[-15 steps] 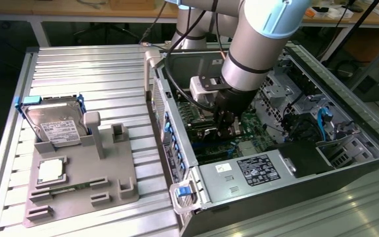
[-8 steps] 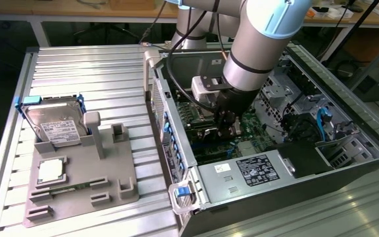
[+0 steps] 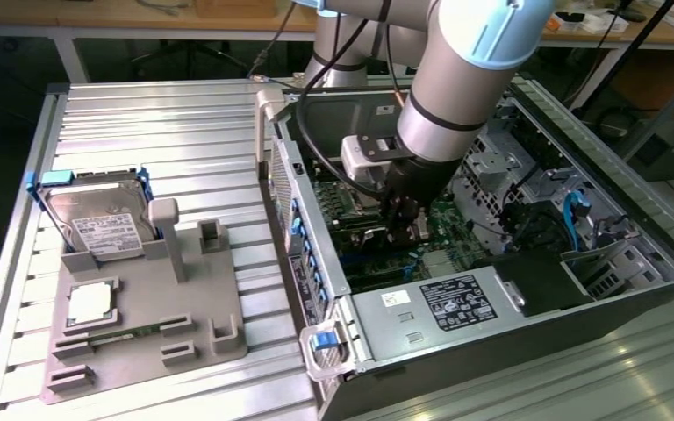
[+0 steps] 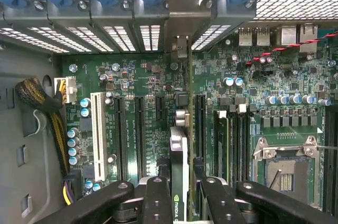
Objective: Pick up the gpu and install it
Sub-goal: 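Insert the gpu into the slot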
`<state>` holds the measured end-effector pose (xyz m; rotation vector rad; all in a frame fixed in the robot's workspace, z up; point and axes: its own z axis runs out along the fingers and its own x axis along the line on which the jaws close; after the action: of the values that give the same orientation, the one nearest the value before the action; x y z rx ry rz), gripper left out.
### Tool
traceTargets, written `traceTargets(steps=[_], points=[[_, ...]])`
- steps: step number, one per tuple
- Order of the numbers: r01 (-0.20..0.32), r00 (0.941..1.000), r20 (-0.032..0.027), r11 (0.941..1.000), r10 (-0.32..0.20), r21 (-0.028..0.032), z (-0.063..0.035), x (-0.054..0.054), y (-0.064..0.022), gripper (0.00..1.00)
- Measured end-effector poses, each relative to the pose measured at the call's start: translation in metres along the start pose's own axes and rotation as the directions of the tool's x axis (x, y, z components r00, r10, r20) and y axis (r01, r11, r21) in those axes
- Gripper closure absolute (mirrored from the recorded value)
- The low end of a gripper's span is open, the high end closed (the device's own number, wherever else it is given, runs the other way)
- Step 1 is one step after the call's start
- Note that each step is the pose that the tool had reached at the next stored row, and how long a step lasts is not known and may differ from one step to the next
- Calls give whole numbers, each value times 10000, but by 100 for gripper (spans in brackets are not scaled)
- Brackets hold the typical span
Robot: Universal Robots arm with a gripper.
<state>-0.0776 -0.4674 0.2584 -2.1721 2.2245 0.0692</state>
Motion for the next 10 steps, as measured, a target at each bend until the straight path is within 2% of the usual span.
traceTargets(steps=[10], points=[[99,9999,34,10000,-99,-8,-36,-2,1,73]])
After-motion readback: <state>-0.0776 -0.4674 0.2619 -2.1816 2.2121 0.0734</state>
